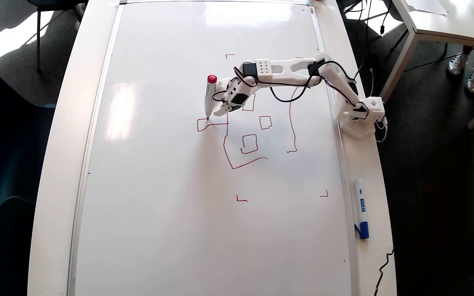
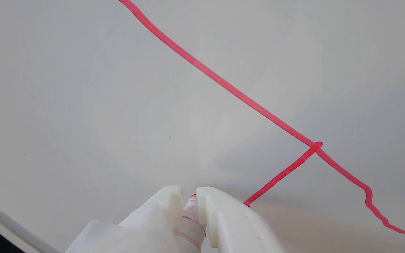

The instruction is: Draw on a whiteboard a robot head using a pen attached to the gripper

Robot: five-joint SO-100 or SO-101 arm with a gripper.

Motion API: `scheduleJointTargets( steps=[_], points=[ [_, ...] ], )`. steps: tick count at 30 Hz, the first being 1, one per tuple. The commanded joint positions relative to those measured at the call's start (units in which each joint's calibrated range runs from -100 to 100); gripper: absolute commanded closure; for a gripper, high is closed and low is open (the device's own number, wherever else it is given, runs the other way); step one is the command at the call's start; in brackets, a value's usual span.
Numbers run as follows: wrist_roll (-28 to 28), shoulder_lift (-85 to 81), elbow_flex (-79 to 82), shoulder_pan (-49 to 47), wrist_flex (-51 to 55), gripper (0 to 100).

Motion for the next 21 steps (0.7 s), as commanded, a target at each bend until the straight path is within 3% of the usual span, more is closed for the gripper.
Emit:
scheduleJointTargets(
  steps=[1, 21],
  points=[
    [-0.1, -2.2, 0.2, -1.1, 0.9, 99],
    [-1.5, -2.3, -0.7, -3.0, 0.8, 99]
  ],
)
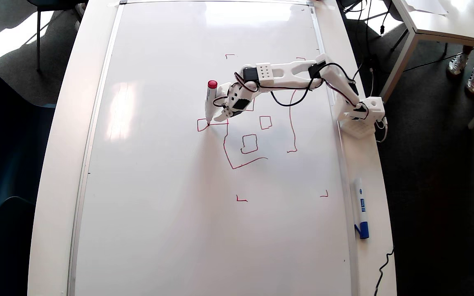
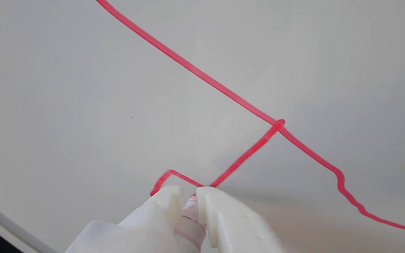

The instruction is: Draw on a whiteboard a robot head using a pen attached to the gripper

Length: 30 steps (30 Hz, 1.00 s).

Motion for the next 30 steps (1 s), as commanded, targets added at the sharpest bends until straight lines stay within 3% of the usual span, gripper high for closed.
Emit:
scheduleJointTargets(
  steps=[1, 16, 23, 30],
  points=[
    [-0.3, -2.1, -0.9, -0.5, 0.8, 99],
    [0.0, -15.4, 0.2, 1.2, 1.2, 99],
    [2.4, -29.2, 2.9, 2.4, 12.7, 99],
    [2.3, -44.7, 11.9, 2.5, 15.3, 99]
  ],
)
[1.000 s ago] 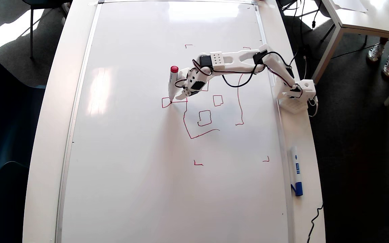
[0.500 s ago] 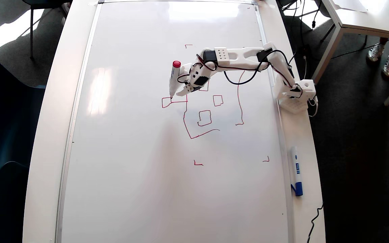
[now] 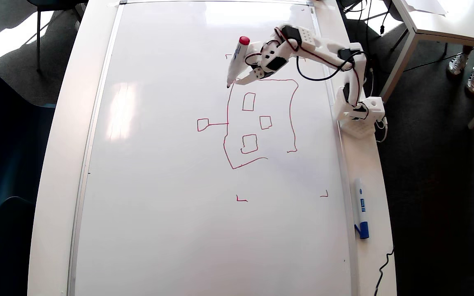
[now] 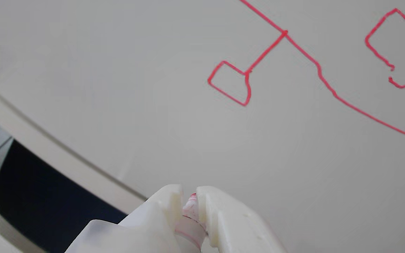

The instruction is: Draw on a whiteboard a robot head using a pen attached to the gripper

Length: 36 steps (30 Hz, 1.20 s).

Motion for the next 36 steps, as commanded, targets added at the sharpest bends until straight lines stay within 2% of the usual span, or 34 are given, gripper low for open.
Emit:
scheduleJointTargets(
  steps=[1, 6, 10, 11, 12, 15, 16, 21, 25, 29, 34, 36],
  points=[
    [-0.2, -12.7, 5.2, 0.6, -0.1, 99],
    [-9.0, -23.7, 12.0, -0.6, -6.3, 99],
    [-20.5, -32.5, 19.4, -2.6, -17.2, 99],
    [-23.6, -34.5, 21.0, -2.6, -19.1, 99],
    [-30.1, -38.6, 23.6, -2.7, -22.3, 99],
    [-40.8, -44.9, 27.3, -3.3, -26.5, 99],
    [-47.0, -48.9, 29.1, -3.1, -29.0, 99],
    [-60.2, -60.1, 34.0, -2.9, -35.0, 99],
    [-64.3, -68.2, 38.7, -2.8, -40.7, 99],
    [-67.1, -78.0, 48.1, -2.8, -52.2, 99],
    [-66.7, -90.7, 64.3, -2.8, -72.1, 99],
    [-66.7, -97.4, 73.2, -2.8, -83.0, 99]
  ],
)
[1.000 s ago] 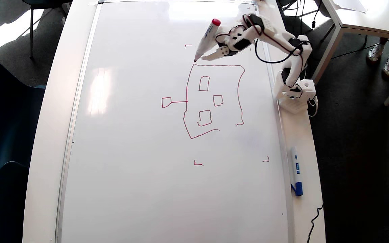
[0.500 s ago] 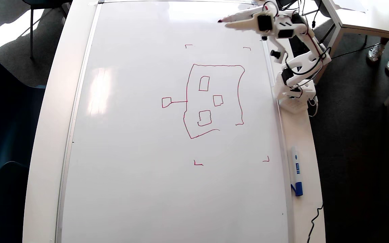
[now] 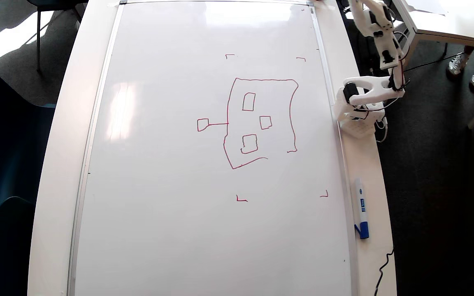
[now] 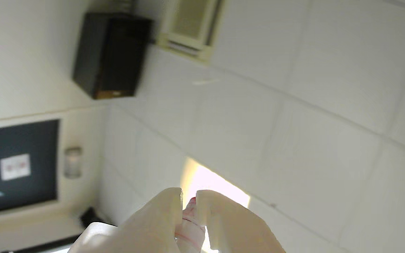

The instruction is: Draw on a whiteboard a robot head using a pen attached to the gripper

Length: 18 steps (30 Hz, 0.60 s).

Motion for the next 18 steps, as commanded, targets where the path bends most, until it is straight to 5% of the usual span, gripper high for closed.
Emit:
scheduleJointTargets(
  steps=[1, 10, 18],
  points=[
    [-0.1, -10.4, 13.8, 0.2, -18.0, 99],
    [-0.1, -18.1, 34.8, 0.1, -44.3, 99],
    [-0.4, -18.0, 59.9, -0.4, -83.3, 99]
  ],
)
